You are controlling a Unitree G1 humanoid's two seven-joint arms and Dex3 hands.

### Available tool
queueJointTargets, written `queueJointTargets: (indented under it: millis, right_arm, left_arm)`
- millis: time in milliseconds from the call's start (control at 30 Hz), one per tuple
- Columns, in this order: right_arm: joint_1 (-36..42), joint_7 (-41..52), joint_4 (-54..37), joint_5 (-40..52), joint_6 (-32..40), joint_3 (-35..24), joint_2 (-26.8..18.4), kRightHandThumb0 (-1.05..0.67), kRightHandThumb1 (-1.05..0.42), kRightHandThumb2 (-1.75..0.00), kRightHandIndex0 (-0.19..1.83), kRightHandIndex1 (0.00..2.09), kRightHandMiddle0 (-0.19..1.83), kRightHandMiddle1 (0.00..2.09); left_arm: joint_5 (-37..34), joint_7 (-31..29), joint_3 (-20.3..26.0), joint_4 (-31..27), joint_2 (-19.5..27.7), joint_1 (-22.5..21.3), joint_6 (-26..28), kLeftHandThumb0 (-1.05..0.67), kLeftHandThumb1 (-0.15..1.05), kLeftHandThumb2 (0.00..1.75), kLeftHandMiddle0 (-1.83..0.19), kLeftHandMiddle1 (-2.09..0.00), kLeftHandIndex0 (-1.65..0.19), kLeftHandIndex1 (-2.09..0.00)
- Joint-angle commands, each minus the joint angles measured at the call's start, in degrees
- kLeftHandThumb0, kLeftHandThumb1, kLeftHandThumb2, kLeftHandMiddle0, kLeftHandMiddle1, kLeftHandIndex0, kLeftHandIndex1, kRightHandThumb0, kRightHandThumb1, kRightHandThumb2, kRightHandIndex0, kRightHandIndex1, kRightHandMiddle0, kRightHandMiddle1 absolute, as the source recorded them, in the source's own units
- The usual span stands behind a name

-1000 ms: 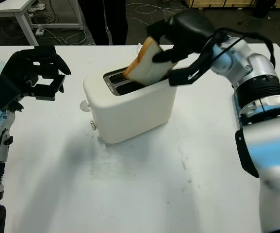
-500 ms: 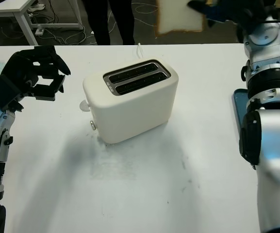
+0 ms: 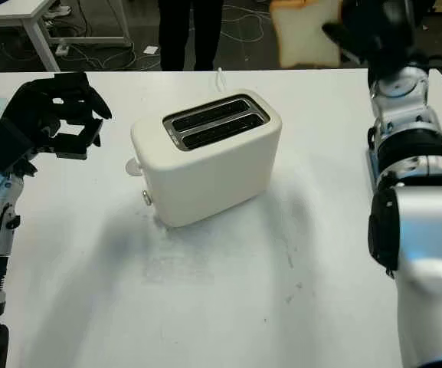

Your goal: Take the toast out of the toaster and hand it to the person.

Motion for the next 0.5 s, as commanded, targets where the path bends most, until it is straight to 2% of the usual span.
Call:
queueJointTargets:
  millis: [0,100,200,300,467]
  right_arm:
    - [1.34,-2.01,0.91,-0.54,1.56,0.35,1.36,-0.23,-0.92,-0.13,0.66,1.71,0.62,1.48]
    - [2.38,-3.09,1.38,-1.57,2.85,1.24,2.44,-0.17,-0.92,-0.13,0.76,1.64,0.77,1.32]
    - [4.18,-3.12,1.9,-1.52,3.17,1.27,3.39,-0.17,-0.92,-0.16,0.74,1.73,0.73,1.48]
    - [5.72,-2.75,2.38,-0.79,3.48,0.46,4.25,-0.28,-0.92,-0.1,0.85,1.74,0.79,1.58]
    - [6.56,-2.53,2.52,-0.36,3.59,-0.37,5.53,-0.33,-0.92,-0.11,0.92,1.75,0.78,1.7]
  left_arm:
    - [0.08,-0.08,0.07,-1.62,0.52,0.47,1.21,0.02,0.44,1.21,-1.0,-1.41,-0.73,-1.28]
    - [0.11,0.14,0.14,-3.02,0.37,1.1,1.93,0.01,0.45,1.2,-0.99,-1.41,-0.73,-1.27]
    - [-0.28,0.13,0.47,-2.98,-0.01,1.73,1.03,-0.02,0.46,1.19,-0.99,-1.41,-0.75,-1.27]
    - [-0.87,-0.18,0.81,-2.92,0.1,2.12,1.23,-0.05,0.49,1.17,-1.0,-1.42,-0.75,-1.27]
    - [-0.57,-0.28,0.82,-2.51,0.32,2.1,0.96,-0.04,0.51,1.14,-1.0,-1.42,-0.76,-1.26]
